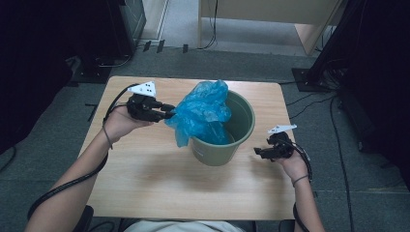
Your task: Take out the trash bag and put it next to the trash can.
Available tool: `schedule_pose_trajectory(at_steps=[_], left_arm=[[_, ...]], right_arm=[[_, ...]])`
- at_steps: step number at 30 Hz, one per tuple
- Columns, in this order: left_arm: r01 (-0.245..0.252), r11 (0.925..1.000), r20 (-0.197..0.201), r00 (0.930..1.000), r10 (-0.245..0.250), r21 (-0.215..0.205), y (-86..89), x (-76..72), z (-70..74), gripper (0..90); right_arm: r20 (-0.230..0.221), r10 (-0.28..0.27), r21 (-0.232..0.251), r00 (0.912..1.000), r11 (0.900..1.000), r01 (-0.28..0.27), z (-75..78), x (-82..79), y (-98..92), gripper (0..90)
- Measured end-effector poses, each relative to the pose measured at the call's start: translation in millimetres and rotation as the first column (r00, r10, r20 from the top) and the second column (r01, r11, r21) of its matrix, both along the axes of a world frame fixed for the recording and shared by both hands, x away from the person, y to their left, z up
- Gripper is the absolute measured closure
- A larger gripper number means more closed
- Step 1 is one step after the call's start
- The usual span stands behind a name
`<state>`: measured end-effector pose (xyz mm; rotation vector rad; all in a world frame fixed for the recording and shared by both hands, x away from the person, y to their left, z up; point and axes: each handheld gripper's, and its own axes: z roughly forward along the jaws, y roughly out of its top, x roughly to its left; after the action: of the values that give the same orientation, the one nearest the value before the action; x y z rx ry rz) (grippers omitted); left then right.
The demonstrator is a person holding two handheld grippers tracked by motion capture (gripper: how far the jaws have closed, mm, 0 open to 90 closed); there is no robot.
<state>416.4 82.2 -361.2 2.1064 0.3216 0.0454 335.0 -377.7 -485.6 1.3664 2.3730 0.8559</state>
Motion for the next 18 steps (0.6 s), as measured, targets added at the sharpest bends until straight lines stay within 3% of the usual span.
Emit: schedule_pose_trajectory(at_steps=[1, 5, 7, 10, 12, 14, 18], left_arm=[[0.012, 0.9998, -0.025, 0.9996, -0.013, -0.013, -0.9, 2.1, -3.2, 46.8], [0.048, 0.9956, -0.094, 0.9940, -0.056, -0.080, -1.7, 11.7, -12.8, 39.0], [0.073, 0.9923, -0.128, 0.9880, -0.086, -0.099, -3.4, 16.9, -16.7, 35.4], [0.115, 0.9860, -0.142, 0.9811, -0.132, -0.121, -4.7, 22.8, -20.1, 33.9], [0.153, 0.9792, -0.144, 0.9745, -0.172, -0.133, -5.5, 24.4, -21.0, 39.4], [0.202, 0.9733, -0.135, 0.9671, -0.216, -0.109, -6.5, 25.1, -23.1, 47.8], [0.223, 0.9687, -0.121, 0.9643, -0.236, -0.108, -10.8, 25.6, -29.8, 58.4]], right_arm=[[-0.001, -0.001, 0.001, 1.0000, 1.000, 0.001, -0.4, 0.0, -0.5, 26.5], [-0.003, 0.003, 0.004, 1.0000, 1.000, -0.003, -2.0, -0.5, -2.4, 26.5], [-0.005, 0.004, 0.007, 1.0000, 1.000, -0.004, -2.8, -0.9, -3.2, 26.4], [-0.006, 0.006, 0.016, 1.0000, 1.000, -0.005, -4.5, -0.1, -4.3, 26.4], [-0.005, 0.004, 0.023, 1.0000, 1.000, -0.004, -5.9, 0.3, -4.5, 26.4], [-0.010, 0.006, 0.028, 0.9999, 1.000, -0.005, -6.7, 0.6, -3.9, 26.4], [-0.009, 0.008, 0.024, 0.9999, 1.000, -0.008, -6.8, 0.8, -2.0, 26.4]])
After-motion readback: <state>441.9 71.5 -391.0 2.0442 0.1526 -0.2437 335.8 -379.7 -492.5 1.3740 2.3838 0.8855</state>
